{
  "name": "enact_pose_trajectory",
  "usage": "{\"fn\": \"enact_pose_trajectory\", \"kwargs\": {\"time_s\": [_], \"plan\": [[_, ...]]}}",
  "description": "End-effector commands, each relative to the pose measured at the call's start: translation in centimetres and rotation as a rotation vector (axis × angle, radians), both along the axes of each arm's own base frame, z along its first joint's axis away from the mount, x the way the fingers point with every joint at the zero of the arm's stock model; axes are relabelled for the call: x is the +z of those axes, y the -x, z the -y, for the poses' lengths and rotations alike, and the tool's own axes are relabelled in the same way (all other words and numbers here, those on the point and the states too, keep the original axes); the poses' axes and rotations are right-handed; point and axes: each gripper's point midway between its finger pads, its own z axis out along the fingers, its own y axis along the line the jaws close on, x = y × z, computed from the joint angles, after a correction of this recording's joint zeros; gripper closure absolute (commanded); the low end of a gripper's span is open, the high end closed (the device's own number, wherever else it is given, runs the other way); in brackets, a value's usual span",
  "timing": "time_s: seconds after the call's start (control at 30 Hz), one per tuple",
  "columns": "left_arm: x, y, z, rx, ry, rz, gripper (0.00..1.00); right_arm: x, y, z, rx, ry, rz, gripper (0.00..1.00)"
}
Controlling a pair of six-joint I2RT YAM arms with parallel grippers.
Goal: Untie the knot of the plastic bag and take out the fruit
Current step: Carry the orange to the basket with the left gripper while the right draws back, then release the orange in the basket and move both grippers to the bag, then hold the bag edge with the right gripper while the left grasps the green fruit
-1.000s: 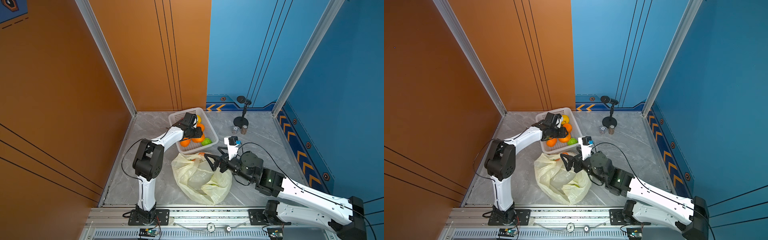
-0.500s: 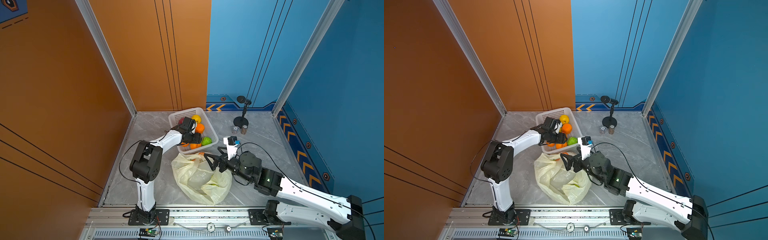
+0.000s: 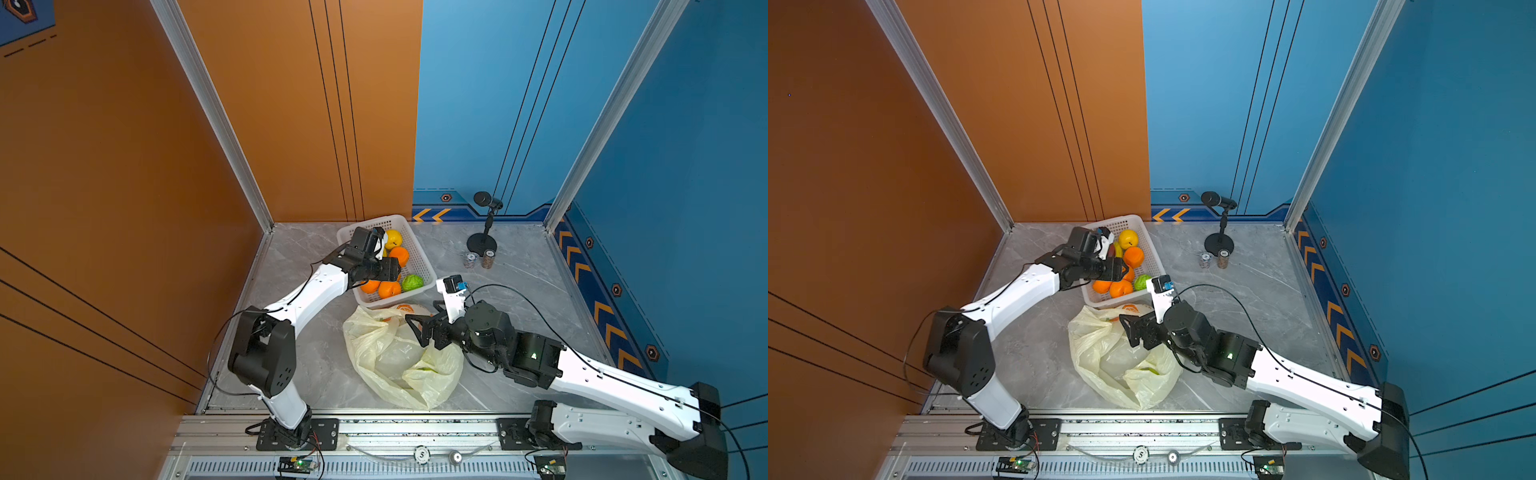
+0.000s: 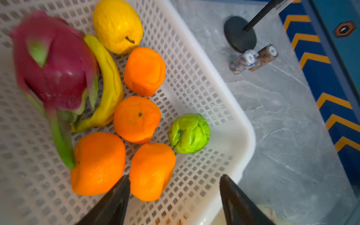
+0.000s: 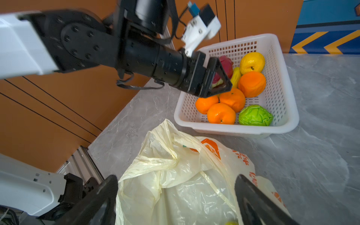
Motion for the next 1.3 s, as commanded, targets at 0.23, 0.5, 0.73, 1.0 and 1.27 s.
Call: {"fn": "enact_pose_trajectory", "kwargs": {"time_s": [0.23,0.5,0.73,1.0,1.27], "plan": [[4.8,6.1,-0.3,-0.03,0.039,0.093,0.24,-5.7,2.8,2.4,-0.026,0.285,-0.138,0.21],[3.0,12.4,1.5,-0.157,-0.012,0.069,0.24,-10.3,4.0,8.7,-0.177,0.466,-0.249,0.23],[0.1,19.5,4.4,-0.291,-0.025,0.027,0.24,-15.9,5.1,13.8,-0.344,0.497,-0.427,0.28],[-6.1,26.5,7.7,-0.485,-0.075,-0.04,0.28,-19.6,4.6,16.7,-0.455,0.553,-0.519,0.3],[-10.7,27.1,9.4,-0.538,-0.181,-0.032,0.29,-22.0,4.7,19.3,-0.578,0.565,-0.583,0.27]]}}
